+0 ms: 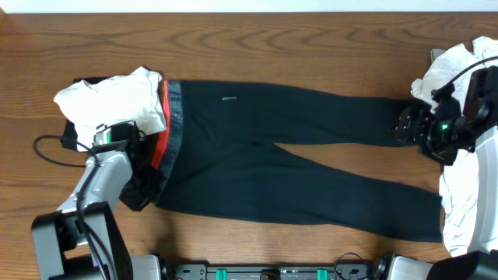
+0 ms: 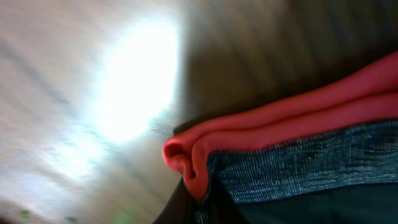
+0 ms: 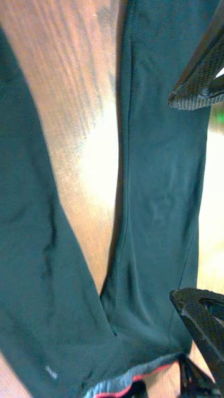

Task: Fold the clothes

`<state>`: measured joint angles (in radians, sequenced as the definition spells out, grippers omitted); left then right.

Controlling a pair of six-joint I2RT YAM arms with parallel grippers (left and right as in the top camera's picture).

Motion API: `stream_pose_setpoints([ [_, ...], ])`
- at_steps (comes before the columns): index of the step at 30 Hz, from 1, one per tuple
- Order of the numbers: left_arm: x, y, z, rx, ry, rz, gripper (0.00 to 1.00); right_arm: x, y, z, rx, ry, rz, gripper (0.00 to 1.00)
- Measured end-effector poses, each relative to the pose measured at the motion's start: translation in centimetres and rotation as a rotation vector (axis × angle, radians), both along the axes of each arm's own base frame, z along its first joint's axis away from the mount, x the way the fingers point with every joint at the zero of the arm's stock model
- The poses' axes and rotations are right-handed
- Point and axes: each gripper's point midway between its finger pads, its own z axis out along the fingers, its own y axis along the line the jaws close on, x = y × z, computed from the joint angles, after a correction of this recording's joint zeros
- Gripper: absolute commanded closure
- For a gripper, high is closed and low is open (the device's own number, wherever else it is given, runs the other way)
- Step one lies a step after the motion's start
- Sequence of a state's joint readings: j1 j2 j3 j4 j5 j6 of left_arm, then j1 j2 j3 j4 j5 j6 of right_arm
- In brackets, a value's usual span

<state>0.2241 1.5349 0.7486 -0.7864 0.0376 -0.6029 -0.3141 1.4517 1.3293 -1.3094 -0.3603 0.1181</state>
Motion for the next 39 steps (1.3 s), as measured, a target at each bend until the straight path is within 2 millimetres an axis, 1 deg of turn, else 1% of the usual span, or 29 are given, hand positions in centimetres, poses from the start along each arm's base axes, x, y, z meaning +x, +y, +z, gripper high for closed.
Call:
stream_pose_setpoints([
  [2,0.1,0.9,0.6,0.014,-0.025,0.018,0.94,-0.7,0.2,-1.3,0.01,0.037,-0.002,0.15],
  [5,0.4,1.9,1.6,0.036,-0.072,0.03,0.94,-2.7,0.7,-3.9,0.034,0.127,-0.011,0.15],
  [8,0.6,2.1,2.1,0.044,-0.098,0.017,0.93,-4.5,1.1,-5.7,0.045,0.202,-0.021,0.14],
  [11,0.6,2.1,2.2,0.046,-0.102,0.011,0.9,-6.2,1.2,-7.2,0.039,0.278,-0.039,0.14],
  [13,0.6,2.1,2.2,0.045,-0.101,0.011,0.89,-7.2,1.1,-7.9,0.029,0.32,-0.052,0.13],
  [15,0.6,2.1,2.2,0.045,-0.101,0.01,0.89,-7.9,1.0,-8.3,0.016,0.35,-0.061,0.14],
  [17,0.6,2.1,2.2,0.046,-0.101,0.011,0.88,-8.4,0.7,-8.4,-0.006,0.377,-0.072,0.12],
  [20,0.6,2.1,2.2,0.046,-0.101,0.011,0.87,-8.7,0.1,-8.6,-0.043,0.398,-0.104,0.08],
  [21,0.6,2.1,2.2,0.046,-0.102,0.01,0.87,-8.6,-0.1,-8.7,-0.052,0.396,-0.117,0.08],
  [23,0.6,2.1,2.2,0.046,-0.102,0.011,0.87,-8.1,-0.7,-8.9,-0.077,0.378,-0.142,0.06],
  [25,0.6,2.1,2.2,0.046,-0.101,0.011,0.87,-7.5,-1.7,-9.1,-0.115,0.358,-0.176,0.04],
  [27,0.6,2.1,2.2,0.046,-0.102,0.009,0.87,-7.4,-3.1,-9.2,-0.158,0.356,-0.232,0.04],
  [31,0.6,2.2,2.2,0.047,-0.101,-0.01,0.86,-8.4,-6.0,-9.3,-0.183,0.383,-0.38,0.05],
  [34,0.7,2.2,2.2,0.048,-0.101,-0.013,0.86,-9.4,-7.7,-9.3,-0.183,0.402,-0.47,0.07],
  [37,0.7,2.2,2.2,0.049,-0.105,-0.015,0.85,-10.3,-8.8,-9.5,-0.18,0.42,-0.541,0.09],
  [39,0.9,2.3,2.2,0.051,-0.111,-0.015,0.85,-11.0,-9.2,-10.0,-0.176,0.435,-0.579,0.1],
])
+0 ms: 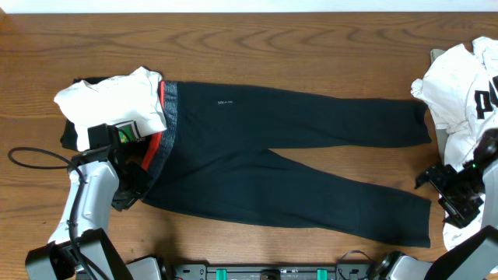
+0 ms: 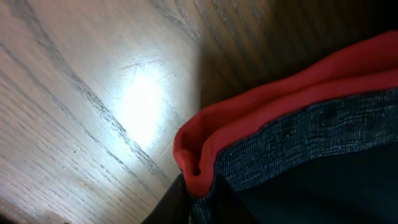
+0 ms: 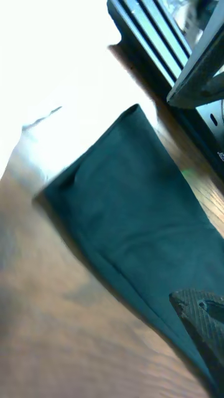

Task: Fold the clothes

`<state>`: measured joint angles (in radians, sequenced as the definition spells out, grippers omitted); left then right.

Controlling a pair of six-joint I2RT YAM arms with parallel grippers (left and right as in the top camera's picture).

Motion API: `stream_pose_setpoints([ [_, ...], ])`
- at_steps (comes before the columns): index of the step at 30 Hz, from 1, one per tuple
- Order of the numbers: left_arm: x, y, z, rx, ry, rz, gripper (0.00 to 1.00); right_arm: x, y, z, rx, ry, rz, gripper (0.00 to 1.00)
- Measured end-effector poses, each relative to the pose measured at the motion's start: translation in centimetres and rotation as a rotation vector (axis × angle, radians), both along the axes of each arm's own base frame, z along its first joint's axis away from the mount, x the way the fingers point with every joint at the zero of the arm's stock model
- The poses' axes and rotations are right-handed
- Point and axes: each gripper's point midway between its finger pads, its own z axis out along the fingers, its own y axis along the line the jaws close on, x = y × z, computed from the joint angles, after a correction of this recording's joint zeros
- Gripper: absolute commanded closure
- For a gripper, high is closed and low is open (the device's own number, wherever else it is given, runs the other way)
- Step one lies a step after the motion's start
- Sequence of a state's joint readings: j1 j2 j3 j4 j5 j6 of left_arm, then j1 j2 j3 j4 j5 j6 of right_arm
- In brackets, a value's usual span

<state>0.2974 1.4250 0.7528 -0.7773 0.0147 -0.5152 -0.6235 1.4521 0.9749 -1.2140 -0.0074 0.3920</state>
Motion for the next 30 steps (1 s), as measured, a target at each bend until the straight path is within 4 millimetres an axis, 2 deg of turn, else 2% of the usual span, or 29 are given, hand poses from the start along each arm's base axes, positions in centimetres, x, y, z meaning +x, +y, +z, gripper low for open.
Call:
stream_pose_setpoints([
  [3,0.1,0.0,0.0,0.001,-0.004,0.0,0.85,-1.0,0.1,-1.5,0.005,0.017,-0.042,0.1],
  [8,0.1,0.0,0.0,0.001,-0.004,0.0,0.84,-2.8,1.4,-4.2,0.029,0.062,-0.085,0.1],
  [13,0.1,0.0,0.0,0.001,-0.004,0.0,0.83,-4.5,1.4,-4.9,0.032,0.101,-0.139,0.1],
  [18,0.1,0.0,0.0,0.001,-0.004,0.0,0.83,-4.9,0.3,-5.6,0.004,0.088,-0.195,0.12],
  [20,0.1,0.0,0.0,0.001,-0.004,0.0,0.79,-5.1,-0.1,-6.2,-0.007,0.08,-0.219,0.14],
  [24,0.1,0.0,0.0,0.002,-0.004,-0.004,0.78,-6.1,0.3,-7.4,-0.007,0.088,-0.245,0.18],
  [28,0.1,0.0,0.0,0.002,-0.004,-0.004,0.78,-5.9,0.4,-7.8,-0.002,0.06,-0.259,0.37],
  [30,0.1,0.0,0.0,0.002,-0.004,-0.005,0.78,-5.6,0.3,-7.9,-0.003,0.043,-0.26,0.53],
])
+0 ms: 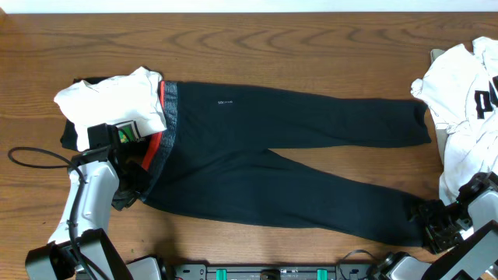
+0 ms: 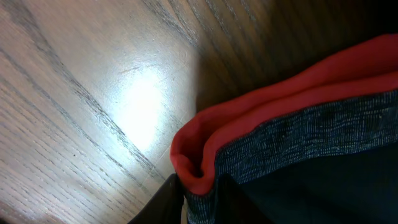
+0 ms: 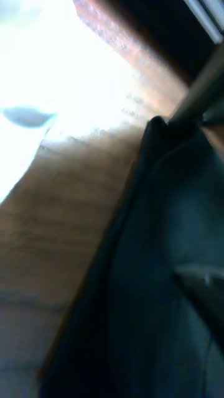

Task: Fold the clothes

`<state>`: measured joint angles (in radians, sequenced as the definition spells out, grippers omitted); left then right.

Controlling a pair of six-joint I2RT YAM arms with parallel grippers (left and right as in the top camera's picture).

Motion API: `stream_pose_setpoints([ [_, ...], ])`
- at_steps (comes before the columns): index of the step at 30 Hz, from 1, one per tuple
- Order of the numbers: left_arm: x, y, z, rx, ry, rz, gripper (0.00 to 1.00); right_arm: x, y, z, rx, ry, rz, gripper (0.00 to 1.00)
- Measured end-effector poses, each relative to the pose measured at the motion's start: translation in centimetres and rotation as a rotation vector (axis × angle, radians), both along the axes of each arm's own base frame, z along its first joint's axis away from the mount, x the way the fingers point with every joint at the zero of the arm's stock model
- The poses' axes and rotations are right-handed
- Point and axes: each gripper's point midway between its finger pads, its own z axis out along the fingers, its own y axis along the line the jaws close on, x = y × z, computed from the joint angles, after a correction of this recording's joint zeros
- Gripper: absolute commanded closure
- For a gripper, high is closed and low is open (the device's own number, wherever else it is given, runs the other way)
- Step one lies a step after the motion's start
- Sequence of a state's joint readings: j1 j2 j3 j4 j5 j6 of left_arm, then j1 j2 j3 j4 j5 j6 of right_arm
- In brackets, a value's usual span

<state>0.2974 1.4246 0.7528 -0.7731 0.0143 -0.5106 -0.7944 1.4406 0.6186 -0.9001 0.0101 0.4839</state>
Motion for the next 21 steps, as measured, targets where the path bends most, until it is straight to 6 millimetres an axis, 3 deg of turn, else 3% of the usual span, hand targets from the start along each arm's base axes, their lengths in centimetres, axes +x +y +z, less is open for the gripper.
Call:
stream_pose_setpoints([
  [2,0.0,0.0,0.0,0.0,0.0,0.0,0.78,0.25,-0.06,-0.06,-0.002,-0.013,-0.003,0.78],
  [5,0.01,0.0,-0.01,0.0,0.0,0.0,0.78,0.18,-0.11,-0.13,-0.006,-0.011,-0.002,0.99],
  [10,0.0,0.0,-0.01,0.0,0.0,0.0,0.78,-0.07,-0.18,-0.08,-0.013,0.001,0.002,0.98],
  [12,-0.03,-0.01,-0.01,0.0,0.001,0.0,0.77,-0.05,-0.19,-0.03,-0.014,-0.002,0.008,0.79],
  [14,-0.11,-0.03,-0.01,-0.001,0.005,-0.002,0.77,-0.09,-0.29,0.0,-0.018,-0.002,0.028,0.69],
  [17,-0.13,-0.04,-0.01,-0.001,0.006,-0.01,0.76,-0.16,-0.4,0.09,-0.024,-0.002,0.05,0.43],
  [19,-0.14,-0.04,-0.01,-0.002,0.006,-0.012,0.76,-0.24,-0.4,0.14,-0.025,0.001,0.058,0.36],
  [21,-0.23,-0.07,-0.01,-0.003,0.01,-0.014,0.76,-0.33,-0.26,0.19,-0.018,0.003,0.066,0.36],
])
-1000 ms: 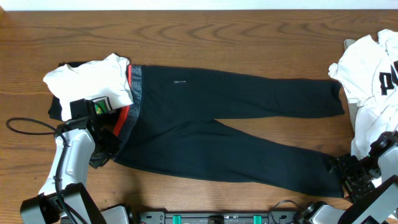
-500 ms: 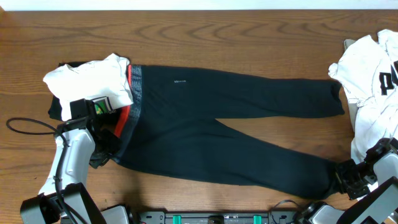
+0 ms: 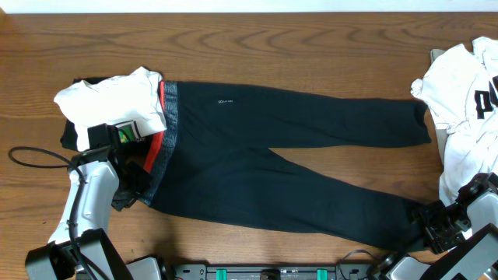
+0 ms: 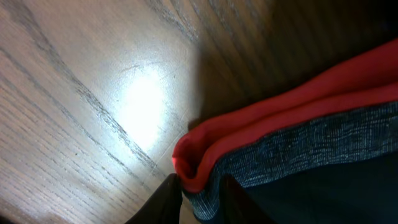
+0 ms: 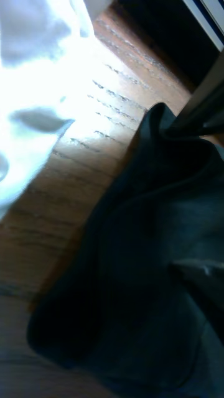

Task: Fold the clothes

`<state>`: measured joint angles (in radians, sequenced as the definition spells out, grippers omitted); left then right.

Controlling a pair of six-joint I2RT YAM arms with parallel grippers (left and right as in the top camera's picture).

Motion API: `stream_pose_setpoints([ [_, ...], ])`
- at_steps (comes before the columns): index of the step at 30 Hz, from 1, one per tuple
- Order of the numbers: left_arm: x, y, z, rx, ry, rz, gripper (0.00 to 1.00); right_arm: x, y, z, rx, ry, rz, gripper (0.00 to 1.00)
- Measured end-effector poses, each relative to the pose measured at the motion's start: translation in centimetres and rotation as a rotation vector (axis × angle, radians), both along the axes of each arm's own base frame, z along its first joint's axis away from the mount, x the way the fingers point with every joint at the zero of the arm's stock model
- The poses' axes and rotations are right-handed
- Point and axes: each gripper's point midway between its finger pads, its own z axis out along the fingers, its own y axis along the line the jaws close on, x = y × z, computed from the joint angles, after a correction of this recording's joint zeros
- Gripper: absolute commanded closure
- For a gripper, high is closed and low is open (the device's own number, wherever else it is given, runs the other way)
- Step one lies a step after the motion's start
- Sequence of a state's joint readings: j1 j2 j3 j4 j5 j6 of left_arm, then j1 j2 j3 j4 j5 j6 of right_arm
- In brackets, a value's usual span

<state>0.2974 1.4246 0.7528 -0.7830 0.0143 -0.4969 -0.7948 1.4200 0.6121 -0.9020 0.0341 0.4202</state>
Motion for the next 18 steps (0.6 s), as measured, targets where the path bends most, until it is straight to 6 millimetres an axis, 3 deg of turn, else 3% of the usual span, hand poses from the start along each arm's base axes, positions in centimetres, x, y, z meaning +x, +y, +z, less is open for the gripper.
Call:
stream_pose_setpoints([
  [9,-0.1,0.0,0.0,-0.002,0.005,0.0,0.75,-0.4,2.1,0.3,0.1,0.004,-0.008,0.32],
  [14,0.0,0.0,0.0,0.0,0.001,0.0,0.71,-0.3,2.3,0.3,0.113,-0.005,-0.012,0.46],
  [16,0.1,0.0,0.0,0.001,-0.003,-0.001,0.71,-0.3,2.3,0.3,0.113,-0.006,-0.01,0.64],
  [18,0.1,0.0,0.0,0.001,-0.004,0.0,0.71,-0.3,2.3,0.3,0.111,-0.003,-0.021,0.72],
])
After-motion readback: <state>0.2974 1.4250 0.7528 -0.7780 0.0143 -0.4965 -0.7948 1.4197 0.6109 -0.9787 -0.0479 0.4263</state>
